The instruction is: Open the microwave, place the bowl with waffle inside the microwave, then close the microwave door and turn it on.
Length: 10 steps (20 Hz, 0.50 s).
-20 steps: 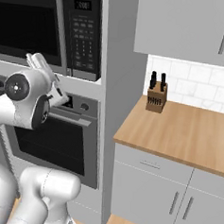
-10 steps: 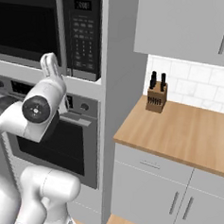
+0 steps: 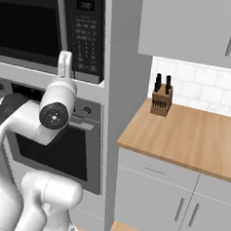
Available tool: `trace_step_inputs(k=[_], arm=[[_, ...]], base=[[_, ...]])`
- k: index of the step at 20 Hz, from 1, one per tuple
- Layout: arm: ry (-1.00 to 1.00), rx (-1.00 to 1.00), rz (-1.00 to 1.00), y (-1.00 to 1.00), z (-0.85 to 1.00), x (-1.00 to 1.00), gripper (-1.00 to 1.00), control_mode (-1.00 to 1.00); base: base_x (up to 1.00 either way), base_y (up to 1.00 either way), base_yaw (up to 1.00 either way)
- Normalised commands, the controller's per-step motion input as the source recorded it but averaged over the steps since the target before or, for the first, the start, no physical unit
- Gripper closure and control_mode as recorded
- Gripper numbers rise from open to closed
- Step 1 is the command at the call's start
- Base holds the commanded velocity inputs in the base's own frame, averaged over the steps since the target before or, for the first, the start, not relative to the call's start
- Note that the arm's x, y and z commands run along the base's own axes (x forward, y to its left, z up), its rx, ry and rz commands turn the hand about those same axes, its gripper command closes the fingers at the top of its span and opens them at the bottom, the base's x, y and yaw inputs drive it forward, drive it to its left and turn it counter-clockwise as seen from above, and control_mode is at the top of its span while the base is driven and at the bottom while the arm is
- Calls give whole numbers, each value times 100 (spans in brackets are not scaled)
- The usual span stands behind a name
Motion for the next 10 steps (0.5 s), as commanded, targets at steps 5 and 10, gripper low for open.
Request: trace_step_inputs(k=[5, 10], arm=[[5, 7, 0, 1, 1, 42, 100, -100], [11, 0, 0, 0, 0, 55, 100, -100]], base=[[0, 0, 0], [0, 0, 0]])
